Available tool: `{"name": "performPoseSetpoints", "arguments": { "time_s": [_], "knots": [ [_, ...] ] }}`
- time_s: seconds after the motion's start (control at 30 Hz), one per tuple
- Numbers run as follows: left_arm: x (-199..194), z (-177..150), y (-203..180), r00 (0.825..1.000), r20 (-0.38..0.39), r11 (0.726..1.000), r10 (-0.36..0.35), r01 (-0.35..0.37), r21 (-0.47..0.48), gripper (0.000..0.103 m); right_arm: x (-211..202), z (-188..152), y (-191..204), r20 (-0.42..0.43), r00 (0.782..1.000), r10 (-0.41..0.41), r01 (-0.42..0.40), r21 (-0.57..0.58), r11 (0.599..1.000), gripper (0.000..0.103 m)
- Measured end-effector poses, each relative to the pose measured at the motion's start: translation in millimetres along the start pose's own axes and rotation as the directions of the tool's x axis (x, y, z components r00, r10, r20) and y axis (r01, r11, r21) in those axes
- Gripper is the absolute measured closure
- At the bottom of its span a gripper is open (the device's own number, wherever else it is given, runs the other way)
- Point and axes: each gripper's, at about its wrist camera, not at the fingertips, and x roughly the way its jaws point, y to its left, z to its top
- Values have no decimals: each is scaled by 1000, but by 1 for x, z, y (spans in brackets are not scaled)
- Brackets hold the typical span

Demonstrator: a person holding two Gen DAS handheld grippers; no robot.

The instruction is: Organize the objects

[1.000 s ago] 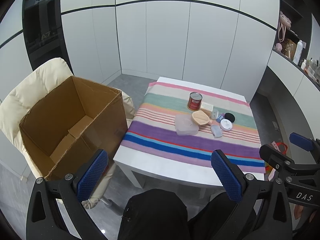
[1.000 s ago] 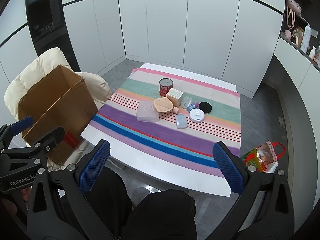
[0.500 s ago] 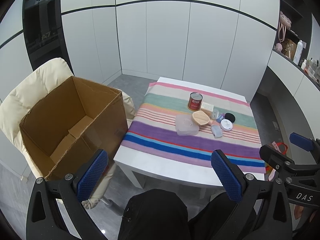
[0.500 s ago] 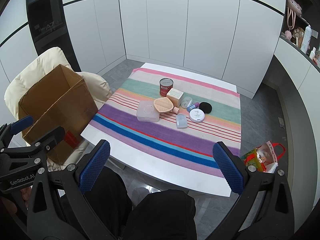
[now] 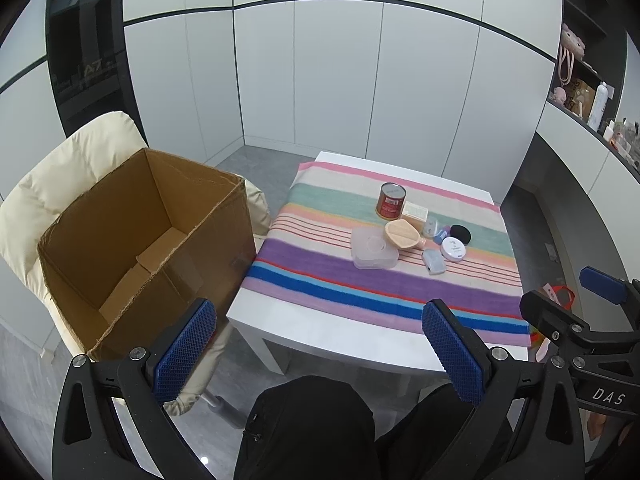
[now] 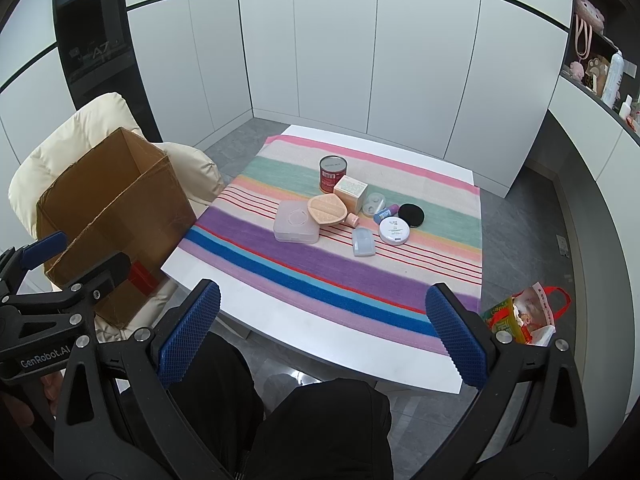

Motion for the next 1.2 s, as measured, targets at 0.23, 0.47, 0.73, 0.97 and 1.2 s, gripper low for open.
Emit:
{"name": "performPoseSetpoints", "arguments": {
  "time_s": [0.23,0.47,0.73,0.97,1.2],
  "knots": [
    [0,0,0,1000,-1,1000,-1,1,0,0,0,0,0,0,1000,-1,1,-1,1000,0],
    [0,1,-1,1000,-3,1000,0,0,0,0,0,0,1,1,1000,-2,2,-2,1000,0],
    [1,-1,-1,1000,-7,1000,1,-1,2,0,1,-1,1,1,1000,-3,3,-1,1000,0],
    [5,0,-3,1000,-25,1000,4,-4,-2,0,2,-1,-3,3,1000,-7,7,6,1000,0],
    [11,1,-3,999,-33,1000,4,-5,-21,0,4,-2,-11,0,1000,-14,14,22,1000,0]
  ]
}}
